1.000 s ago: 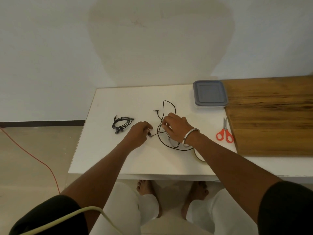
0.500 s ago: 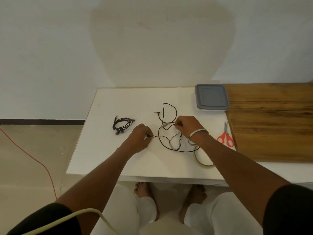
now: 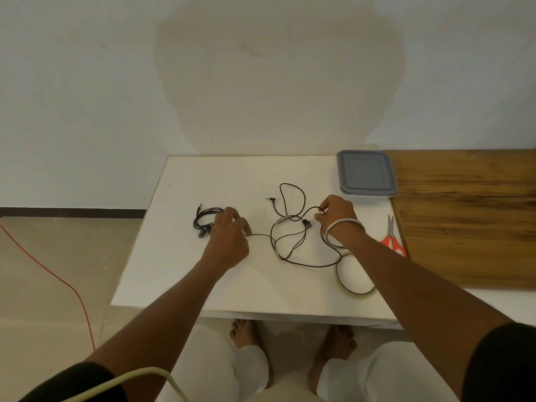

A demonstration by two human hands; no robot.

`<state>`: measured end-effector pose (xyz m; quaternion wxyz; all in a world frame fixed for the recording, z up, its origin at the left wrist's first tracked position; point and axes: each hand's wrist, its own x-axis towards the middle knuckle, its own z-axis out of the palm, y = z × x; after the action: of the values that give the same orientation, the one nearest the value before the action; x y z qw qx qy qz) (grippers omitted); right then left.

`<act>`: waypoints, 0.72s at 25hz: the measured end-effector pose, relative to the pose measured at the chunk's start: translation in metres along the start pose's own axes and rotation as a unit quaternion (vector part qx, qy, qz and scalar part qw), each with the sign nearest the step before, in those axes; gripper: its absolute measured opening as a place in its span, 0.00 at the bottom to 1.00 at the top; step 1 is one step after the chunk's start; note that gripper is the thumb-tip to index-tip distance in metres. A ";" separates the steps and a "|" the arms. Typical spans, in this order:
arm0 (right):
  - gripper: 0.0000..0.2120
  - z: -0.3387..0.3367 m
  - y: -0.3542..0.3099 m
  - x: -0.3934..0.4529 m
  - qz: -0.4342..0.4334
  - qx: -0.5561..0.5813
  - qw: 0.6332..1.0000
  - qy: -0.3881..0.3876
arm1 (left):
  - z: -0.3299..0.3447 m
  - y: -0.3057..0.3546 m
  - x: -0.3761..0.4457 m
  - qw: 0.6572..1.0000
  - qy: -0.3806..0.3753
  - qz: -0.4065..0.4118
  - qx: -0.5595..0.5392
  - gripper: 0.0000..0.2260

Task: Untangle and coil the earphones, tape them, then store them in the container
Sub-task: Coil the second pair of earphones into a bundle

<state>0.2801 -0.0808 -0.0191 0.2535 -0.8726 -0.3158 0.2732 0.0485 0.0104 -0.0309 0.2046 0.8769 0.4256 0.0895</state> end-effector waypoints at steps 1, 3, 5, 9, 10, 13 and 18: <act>0.09 -0.002 0.000 0.000 -0.014 0.000 1.000 -0.004 | 0.001 0.003 0.000 1.000 0.011 0.012 0.001 0.15; 0.06 -0.004 0.000 -0.002 -0.095 -0.040 0.992 -0.072 | 0.005 0.012 0.003 0.999 0.026 0.023 -0.024 0.17; 0.06 -0.003 -0.001 -0.005 -0.168 -0.096 0.965 -0.178 | 0.013 0.023 0.009 0.997 0.024 0.005 -0.071 0.15; 0.22 -0.004 -0.003 -0.009 -0.175 -0.117 0.946 -0.245 | 0.029 0.038 0.021 0.993 -0.029 -0.045 -0.109 0.13; 0.25 -0.004 -0.003 -0.009 -0.174 -0.104 0.951 -0.235 | 0.031 0.039 0.023 0.993 -0.027 -0.047 -0.106 0.12; 0.30 -0.003 -0.007 -0.004 -0.187 -0.088 0.964 -0.166 | 0.033 0.038 0.036 0.994 0.019 -0.065 -0.085 0.12; 0.22 0.007 -0.008 0.005 -0.233 -0.113 0.961 -0.095 | 0.030 0.028 0.068 0.999 -0.018 0.023 0.014 0.31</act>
<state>0.2757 -0.0703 -0.0212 0.1791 -0.7679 -0.5617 0.2504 0.1210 0.0396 -0.0467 0.1981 0.8905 0.4031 0.0726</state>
